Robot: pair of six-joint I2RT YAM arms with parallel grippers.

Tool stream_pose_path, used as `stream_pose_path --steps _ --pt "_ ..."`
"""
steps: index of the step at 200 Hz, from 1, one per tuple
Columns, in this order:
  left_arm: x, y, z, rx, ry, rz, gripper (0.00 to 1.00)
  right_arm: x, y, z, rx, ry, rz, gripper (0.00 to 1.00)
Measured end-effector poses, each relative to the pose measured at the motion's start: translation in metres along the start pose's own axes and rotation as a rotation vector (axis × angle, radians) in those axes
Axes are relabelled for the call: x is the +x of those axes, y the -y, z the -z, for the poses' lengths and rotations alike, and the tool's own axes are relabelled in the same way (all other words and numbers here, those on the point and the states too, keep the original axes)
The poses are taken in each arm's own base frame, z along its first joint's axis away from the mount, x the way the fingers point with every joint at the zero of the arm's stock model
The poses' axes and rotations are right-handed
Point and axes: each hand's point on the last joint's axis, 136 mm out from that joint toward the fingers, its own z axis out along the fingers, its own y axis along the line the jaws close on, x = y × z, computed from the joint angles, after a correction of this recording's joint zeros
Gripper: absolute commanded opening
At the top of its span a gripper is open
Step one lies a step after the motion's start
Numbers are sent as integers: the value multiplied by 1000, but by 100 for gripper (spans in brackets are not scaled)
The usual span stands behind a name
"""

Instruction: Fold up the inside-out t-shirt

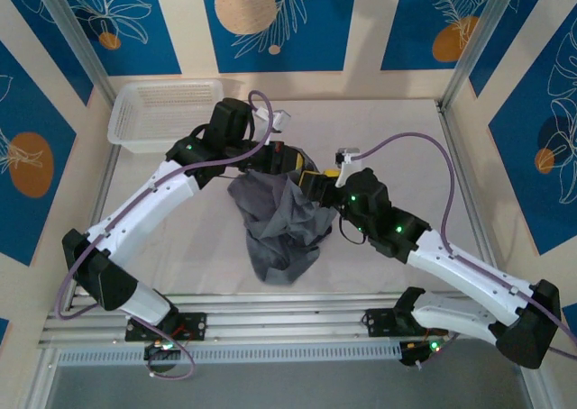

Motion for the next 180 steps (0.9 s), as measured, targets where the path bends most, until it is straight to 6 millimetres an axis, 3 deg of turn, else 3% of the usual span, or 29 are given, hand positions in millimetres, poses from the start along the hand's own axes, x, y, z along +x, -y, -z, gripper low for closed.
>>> stream_pose_path --steps 47,73,98,131,161,180 --pt "0 0 0 -3 0 -1 0 9 10 -25 100 -132 -34 62" --pt "2 -7 0 -36 -2 -3 0 29 34 -27 185 -234 -89 55" --pt "4 -12 0 -63 -8 -8 0 47 67 -15 242 -311 -191 49" --pt "6 -15 0 -74 -14 -3 0 94 111 21 280 -410 -379 48" --pt "7 -15 -1 -74 -15 -2 0 132 116 39 253 -505 -477 43" --pt "7 -15 -1 -74 -15 -2 0 138 111 42 228 -543 -498 48"
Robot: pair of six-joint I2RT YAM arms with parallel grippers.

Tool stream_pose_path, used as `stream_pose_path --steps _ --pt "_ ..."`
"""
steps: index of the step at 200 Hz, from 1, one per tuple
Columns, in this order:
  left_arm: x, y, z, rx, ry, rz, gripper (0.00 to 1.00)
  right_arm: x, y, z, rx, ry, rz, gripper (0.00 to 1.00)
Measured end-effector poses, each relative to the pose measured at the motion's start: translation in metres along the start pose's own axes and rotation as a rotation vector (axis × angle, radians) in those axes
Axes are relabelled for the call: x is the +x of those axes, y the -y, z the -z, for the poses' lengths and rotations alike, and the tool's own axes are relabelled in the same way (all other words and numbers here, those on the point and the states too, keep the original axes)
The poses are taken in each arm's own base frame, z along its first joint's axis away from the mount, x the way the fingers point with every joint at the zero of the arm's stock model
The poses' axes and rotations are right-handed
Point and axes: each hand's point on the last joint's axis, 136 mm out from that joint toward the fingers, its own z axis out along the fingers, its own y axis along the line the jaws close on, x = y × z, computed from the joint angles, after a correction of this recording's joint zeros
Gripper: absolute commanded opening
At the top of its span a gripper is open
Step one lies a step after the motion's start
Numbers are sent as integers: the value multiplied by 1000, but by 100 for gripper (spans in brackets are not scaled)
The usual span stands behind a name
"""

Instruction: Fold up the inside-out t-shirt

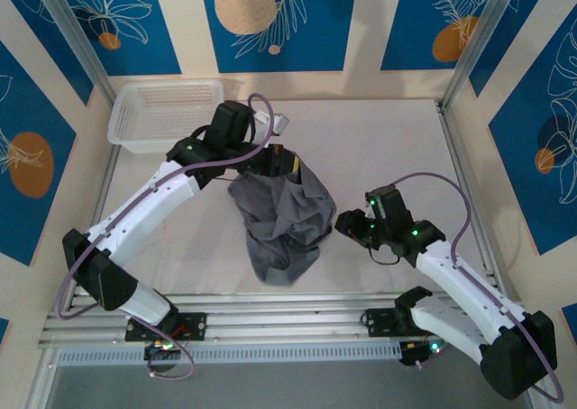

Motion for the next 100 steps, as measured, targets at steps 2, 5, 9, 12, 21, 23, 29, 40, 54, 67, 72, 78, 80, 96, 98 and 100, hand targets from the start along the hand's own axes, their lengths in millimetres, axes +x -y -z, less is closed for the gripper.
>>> stream_pose_path --steps 2,5,9,12,21,23,29,40,54,67,72,78,80,96,98,100 --pt "0 0 0 0 0 0 0 0 -1 0 -5 -1 1 49" --pt "0 0 0 0 0 0 0 1 -4 0 -13 -4 7 50" --pt "0 0 0 0 0 0 0 2 -7 1 -22 -6 17 52" --pt "0 0 0 0 0 0 0 3 -10 1 -29 -8 30 54" --pt "0 0 0 0 0 0 0 6 -24 3 -60 -10 74 60" --pt "0 0 0 0 0 0 0 7 -28 4 -71 -10 83 61" --pt "1 -1 -1 0 -1 1 0 8 -42 7 -99 1 131 64" --pt "1 -1 -1 0 -2 1 0 8 -68 14 -151 35 219 67" --pt "2 -2 -2 -1 -4 3 0 0 -103 24 -205 100 310 69" --pt "3 -2 -2 0 -5 2 0 -21 -126 32 -221 197 345 68" --pt "3 -1 -2 1 -6 2 0 -30 -132 34 -222 237 354 67" --pt "3 -1 -2 2 -7 2 0 -40 -136 36 -221 282 358 65" --pt "3 -1 -3 2 -7 2 0 -43 -136 36 -221 294 357 65" --pt "4 0 -3 5 -9 1 0 -60 -136 35 -212 343 350 66" --pt "4 0 -3 5 -9 1 0 -61 -136 35 -210 345 350 66" --pt "4 0 -3 5 -9 1 0 -63 -136 34 -207 346 352 66"
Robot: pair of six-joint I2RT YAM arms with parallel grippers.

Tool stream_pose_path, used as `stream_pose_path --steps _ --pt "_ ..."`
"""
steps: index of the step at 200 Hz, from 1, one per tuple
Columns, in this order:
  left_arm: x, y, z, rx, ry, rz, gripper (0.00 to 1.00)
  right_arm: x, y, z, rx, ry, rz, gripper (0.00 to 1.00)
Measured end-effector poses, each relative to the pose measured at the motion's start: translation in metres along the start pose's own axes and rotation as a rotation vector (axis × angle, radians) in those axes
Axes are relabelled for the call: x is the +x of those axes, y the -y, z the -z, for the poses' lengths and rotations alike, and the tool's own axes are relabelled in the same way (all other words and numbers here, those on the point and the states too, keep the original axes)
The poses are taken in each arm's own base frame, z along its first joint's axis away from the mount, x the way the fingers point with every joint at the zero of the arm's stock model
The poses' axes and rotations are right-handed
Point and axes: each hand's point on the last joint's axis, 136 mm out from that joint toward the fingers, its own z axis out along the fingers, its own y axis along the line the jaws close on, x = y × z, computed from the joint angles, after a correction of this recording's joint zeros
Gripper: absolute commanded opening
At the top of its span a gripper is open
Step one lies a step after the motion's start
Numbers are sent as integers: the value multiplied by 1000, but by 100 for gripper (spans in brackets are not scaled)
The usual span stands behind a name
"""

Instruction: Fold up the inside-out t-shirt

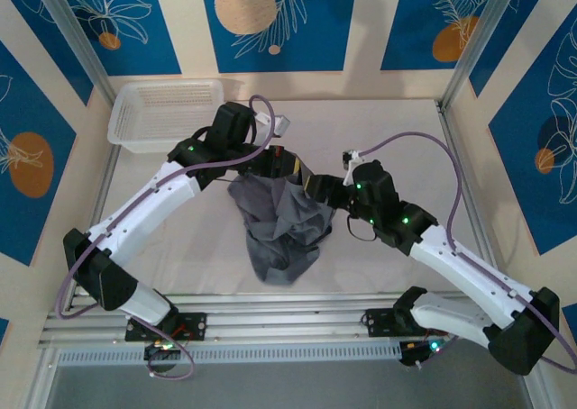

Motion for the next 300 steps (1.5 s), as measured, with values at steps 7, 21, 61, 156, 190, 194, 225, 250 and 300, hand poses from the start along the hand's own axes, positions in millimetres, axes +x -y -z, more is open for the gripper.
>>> stream_pose_path --steps 7,21,61,156,190,194,225,250,300 --pt "0 0 0 0 0 -1 0 -3 2 -4 7 -1 1 68" --pt "0 0 0 0 0 -1 0 -5 -2 -11 -7 -20 11 70" --pt "-1 0 0 1 2 -2 0 -1 -23 -18 -107 -57 51 83" --pt "1 1 -1 7 -7 0 0 8 -52 -10 -288 -1 169 56" --pt "2 0 -3 6 -10 2 0 5 -79 15 -431 56 232 62" --pt "2 0 -3 5 -10 2 0 5 -79 17 -434 59 229 62" --pt "2 0 -3 6 -10 2 0 -3 -72 17 -396 95 225 57" --pt "2 0 -3 6 -10 2 0 -5 -57 7 -314 107 214 57" --pt "2 -1 -4 5 -12 3 0 12 -31 -20 -194 36 221 68"
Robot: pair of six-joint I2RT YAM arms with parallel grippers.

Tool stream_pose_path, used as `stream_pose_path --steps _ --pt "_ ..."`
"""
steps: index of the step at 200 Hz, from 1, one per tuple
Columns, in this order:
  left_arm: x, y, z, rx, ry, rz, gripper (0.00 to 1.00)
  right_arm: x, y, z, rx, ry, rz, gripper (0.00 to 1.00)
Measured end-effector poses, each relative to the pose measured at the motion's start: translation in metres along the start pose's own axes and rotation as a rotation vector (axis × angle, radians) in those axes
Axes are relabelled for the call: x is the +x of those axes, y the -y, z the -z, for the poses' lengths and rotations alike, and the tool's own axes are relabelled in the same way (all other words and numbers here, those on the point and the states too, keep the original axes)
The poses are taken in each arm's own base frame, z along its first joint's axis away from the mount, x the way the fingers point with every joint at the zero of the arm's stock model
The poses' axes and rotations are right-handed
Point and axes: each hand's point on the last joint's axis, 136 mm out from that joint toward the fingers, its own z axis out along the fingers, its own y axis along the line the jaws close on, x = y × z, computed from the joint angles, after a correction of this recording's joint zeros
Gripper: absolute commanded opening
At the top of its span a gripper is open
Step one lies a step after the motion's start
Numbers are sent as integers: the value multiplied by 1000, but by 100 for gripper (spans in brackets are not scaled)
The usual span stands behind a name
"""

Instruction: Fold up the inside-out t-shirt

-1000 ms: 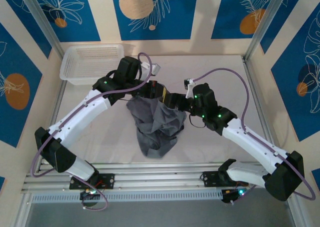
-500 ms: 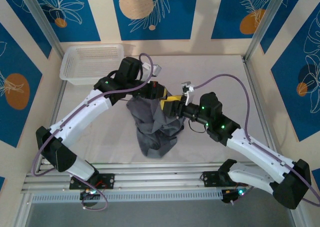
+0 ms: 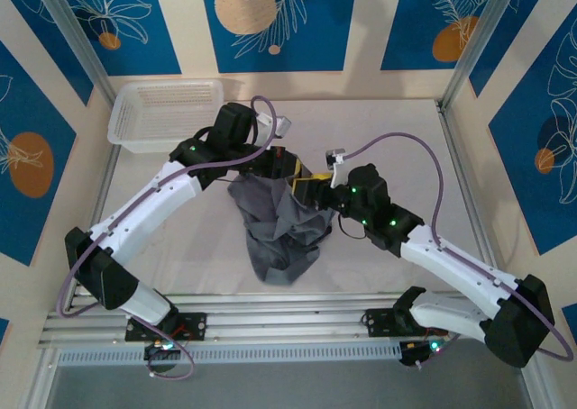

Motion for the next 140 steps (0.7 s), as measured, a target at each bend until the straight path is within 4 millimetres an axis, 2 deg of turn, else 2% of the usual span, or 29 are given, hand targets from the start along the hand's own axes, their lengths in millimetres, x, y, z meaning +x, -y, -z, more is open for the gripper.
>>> stream_pose_path --steps 32,47,63,94,114,140 --pt "1 -2 -3 -3 -6 4 0 -4 18 -1 118 -2 -21 51" --pt "1 -2 -3 -3 -6 4 0 -7 31 3 193 3 -40 48" --pt "1 -2 -3 -3 -6 4 0 -6 51 9 271 -10 -83 49" --pt "1 -2 -3 -3 -6 4 0 5 88 20 393 -63 -171 63" --pt "1 -1 -3 -1 -8 3 0 14 87 17 383 -117 -186 67" --pt "2 -1 -3 -1 -9 2 0 15 69 5 284 -159 -187 70"
